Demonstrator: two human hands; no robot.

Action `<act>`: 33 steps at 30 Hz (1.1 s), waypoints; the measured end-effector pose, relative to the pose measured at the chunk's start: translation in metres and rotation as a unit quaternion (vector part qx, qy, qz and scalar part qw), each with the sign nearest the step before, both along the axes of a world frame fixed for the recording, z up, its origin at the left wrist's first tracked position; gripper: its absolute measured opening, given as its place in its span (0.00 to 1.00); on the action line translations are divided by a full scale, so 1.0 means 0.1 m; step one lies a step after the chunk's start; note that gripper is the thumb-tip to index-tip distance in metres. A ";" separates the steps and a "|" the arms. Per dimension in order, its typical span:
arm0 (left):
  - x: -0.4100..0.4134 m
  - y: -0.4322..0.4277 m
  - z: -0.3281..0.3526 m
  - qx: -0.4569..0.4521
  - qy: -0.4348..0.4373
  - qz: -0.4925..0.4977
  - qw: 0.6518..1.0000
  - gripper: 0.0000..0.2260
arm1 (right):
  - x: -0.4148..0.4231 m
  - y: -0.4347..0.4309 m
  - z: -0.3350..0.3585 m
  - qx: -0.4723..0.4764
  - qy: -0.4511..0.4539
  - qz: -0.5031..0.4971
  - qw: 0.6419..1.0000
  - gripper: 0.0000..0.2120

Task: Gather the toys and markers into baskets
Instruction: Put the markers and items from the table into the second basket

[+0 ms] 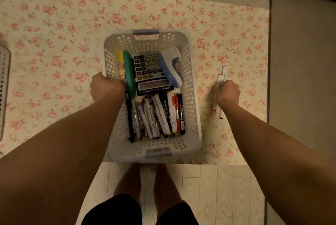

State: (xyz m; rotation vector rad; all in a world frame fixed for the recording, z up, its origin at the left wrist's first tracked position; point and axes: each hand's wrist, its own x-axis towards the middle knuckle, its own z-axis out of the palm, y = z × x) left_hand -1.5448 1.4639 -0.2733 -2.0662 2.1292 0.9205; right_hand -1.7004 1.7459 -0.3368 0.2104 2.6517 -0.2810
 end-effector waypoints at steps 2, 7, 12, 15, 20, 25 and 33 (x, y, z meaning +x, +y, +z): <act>-0.14 0.04 -0.01 0.001 0.001 -0.008 1.000 0.11 | 0.02 0.01 -0.04 -0.011 -0.008 -0.014 1.000 0.13; -0.29 0.15 -0.05 0.005 -0.008 -0.020 1.000 0.09 | -0.02 -0.04 -0.14 -0.037 -0.033 -0.020 0.999 0.11; -0.30 0.19 -0.05 -0.026 -0.028 -0.040 0.998 0.09 | -0.11 -0.11 -0.07 -0.066 -0.010 0.016 0.998 0.17; -0.29 0.21 -0.03 -0.037 -0.020 -0.057 0.997 0.09 | -0.22 -0.13 0.02 -0.086 0.029 -0.029 0.995 0.18; -0.29 0.22 0.01 -0.051 -0.014 -0.060 0.997 0.09 | -0.40 -0.01 0.04 -0.063 0.012 -0.053 0.997 0.21; -0.29 0.21 -0.02 -0.054 -0.013 -0.056 0.997 0.07 | -0.41 0.03 -0.06 -0.051 -0.026 -0.051 0.997 0.21; -0.28 0.20 -0.02 -0.044 -0.004 -0.057 0.997 0.04 | -0.37 0.00 -0.17 -0.049 -0.041 -0.033 0.997 0.12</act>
